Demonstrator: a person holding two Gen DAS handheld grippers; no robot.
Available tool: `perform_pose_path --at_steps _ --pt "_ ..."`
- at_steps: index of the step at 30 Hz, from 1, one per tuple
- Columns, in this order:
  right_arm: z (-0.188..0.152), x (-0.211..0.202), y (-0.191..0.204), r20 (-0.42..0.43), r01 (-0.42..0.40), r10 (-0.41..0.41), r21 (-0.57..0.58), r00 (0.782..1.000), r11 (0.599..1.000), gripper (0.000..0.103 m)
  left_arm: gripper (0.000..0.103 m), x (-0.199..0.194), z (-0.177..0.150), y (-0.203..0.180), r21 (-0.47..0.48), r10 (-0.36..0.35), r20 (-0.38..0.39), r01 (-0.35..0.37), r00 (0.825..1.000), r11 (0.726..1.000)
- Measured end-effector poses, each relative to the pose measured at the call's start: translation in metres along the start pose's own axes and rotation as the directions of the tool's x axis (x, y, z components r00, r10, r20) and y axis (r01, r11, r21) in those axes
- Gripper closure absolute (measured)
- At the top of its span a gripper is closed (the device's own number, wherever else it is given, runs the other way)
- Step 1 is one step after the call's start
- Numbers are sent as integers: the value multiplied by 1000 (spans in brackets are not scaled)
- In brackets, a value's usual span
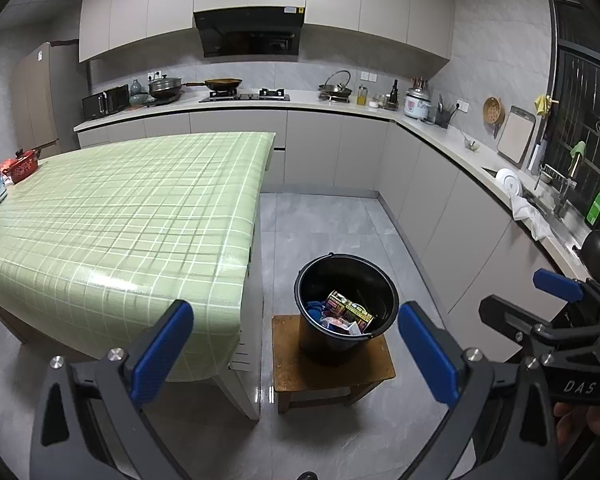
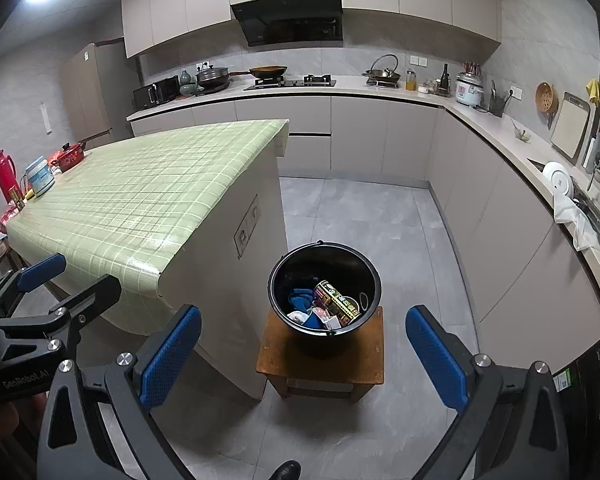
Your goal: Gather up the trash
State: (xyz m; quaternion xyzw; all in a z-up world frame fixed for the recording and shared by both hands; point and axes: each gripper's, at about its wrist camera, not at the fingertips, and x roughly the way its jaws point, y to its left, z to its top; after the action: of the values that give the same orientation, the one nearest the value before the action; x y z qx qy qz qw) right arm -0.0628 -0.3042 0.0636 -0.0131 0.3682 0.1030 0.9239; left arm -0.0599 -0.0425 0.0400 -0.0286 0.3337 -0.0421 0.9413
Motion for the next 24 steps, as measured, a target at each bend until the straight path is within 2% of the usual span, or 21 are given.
perform_pose_path --at_steps 24 --pt "3 -2 1 11 -6 6 -3 1000 1000 0 1 -5 5 -4 -6 4 7 -4 1000 1000"
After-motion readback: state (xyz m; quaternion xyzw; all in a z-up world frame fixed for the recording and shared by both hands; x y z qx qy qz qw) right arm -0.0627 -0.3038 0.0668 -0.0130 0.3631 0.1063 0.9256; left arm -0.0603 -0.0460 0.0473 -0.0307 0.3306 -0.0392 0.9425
